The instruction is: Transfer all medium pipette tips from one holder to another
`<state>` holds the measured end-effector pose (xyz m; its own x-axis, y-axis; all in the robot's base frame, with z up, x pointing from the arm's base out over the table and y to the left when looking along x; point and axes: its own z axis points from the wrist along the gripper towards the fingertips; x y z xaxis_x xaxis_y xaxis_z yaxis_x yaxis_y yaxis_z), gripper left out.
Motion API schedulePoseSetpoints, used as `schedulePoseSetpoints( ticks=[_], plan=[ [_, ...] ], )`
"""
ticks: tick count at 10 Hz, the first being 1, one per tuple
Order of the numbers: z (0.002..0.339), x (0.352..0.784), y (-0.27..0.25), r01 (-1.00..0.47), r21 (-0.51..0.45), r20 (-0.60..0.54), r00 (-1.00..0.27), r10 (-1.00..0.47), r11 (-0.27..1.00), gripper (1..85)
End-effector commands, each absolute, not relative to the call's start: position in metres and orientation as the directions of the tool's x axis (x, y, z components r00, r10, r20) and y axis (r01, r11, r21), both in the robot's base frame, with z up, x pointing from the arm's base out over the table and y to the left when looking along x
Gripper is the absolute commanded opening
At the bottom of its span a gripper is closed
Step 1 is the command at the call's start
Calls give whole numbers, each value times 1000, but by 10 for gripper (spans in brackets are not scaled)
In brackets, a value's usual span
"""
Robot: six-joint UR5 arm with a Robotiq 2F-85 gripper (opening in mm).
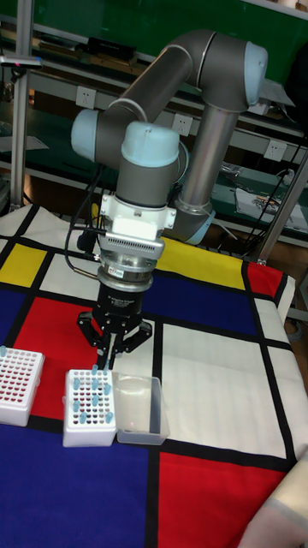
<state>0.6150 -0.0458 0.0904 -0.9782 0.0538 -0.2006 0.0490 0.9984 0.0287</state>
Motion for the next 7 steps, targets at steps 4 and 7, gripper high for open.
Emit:
schedulePoseSetpoints(
  ticks=[4,7],
  plan=[
    [135,619,-53,82,3,-184,-980,81,997,17],
    [164,623,-54,84,3,-167,-982,83,996,17]
  ],
)
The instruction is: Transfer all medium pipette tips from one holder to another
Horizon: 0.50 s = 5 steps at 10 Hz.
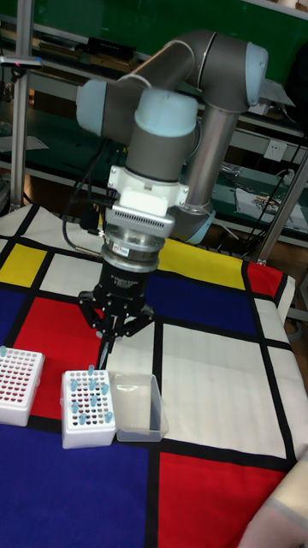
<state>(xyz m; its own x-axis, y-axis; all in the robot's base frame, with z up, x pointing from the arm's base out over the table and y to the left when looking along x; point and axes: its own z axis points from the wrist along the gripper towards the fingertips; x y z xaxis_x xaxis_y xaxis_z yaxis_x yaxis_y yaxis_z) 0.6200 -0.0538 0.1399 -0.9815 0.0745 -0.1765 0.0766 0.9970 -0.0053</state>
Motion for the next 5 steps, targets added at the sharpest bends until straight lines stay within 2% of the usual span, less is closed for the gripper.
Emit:
schedulePoseSetpoints(
  ticks=[1,5],
  plan=[
    [171,626,-54,79,7,-167,-983,79,997,17],
    [194,624,-86,31,-45,-156,-988,24,999,17]
  ],
)
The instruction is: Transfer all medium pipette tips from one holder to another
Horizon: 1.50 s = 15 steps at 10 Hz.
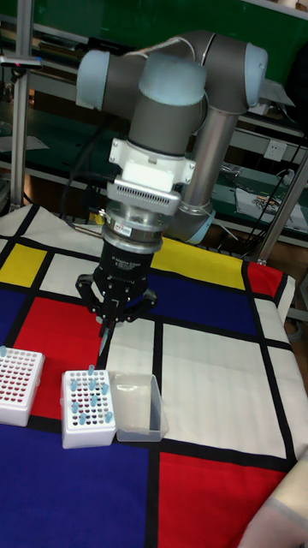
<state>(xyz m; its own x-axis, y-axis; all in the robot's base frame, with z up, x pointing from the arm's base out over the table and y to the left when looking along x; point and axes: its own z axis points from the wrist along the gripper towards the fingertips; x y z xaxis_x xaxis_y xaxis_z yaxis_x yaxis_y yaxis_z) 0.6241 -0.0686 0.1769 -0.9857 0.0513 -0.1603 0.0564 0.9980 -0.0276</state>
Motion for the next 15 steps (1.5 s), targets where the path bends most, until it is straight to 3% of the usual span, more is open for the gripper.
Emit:
schedulePoseSetpoints(
  ticks=[1,3,9,15],
  plan=[
    [197,624,-97,12,-49,-154,-988,4,999,17],
    [197,621,-116,-34,-46,-158,-987,-41,998,17],
    [153,611,-134,-103,-20,-217,-971,-105,995,17],
    [154,617,-117,-51,29,-211,-977,-43,998,17]
  ],
)
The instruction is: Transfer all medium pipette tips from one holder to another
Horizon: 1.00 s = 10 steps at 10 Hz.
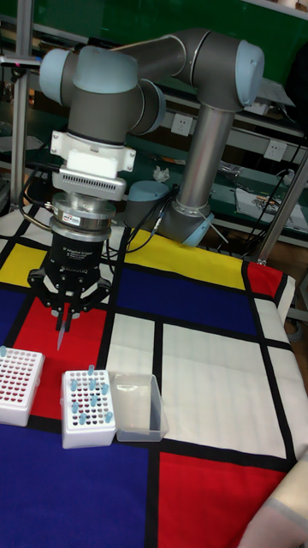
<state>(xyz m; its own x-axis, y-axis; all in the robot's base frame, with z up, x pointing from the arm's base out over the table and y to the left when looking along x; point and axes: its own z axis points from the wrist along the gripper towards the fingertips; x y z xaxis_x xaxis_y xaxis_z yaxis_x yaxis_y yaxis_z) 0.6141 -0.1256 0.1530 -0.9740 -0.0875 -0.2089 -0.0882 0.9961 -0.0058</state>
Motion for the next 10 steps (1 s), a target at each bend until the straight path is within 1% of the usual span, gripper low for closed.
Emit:
schedulePoseSetpoints(
  ticks=[1,2,3,5,6,8,9,10],
  plan=[
    [154,616,-120,-13,28,-207,-978,-7,1000,17],
    [154,617,-123,42,25,-206,-977,47,999,17],
    [153,616,-133,105,-1,-204,-973,103,994,17],
    [154,615,-145,186,-30,-211,-962,175,982,17],
    [154,614,-149,190,-46,-210,-962,177,981,17],
    [155,611,-151,162,-28,-200,-968,154,986,17],
    [155,605,-165,159,-28,-200,-968,151,987,17],
    [151,602,-179,149,-49,-207,-969,136,988,17]
  ],
)
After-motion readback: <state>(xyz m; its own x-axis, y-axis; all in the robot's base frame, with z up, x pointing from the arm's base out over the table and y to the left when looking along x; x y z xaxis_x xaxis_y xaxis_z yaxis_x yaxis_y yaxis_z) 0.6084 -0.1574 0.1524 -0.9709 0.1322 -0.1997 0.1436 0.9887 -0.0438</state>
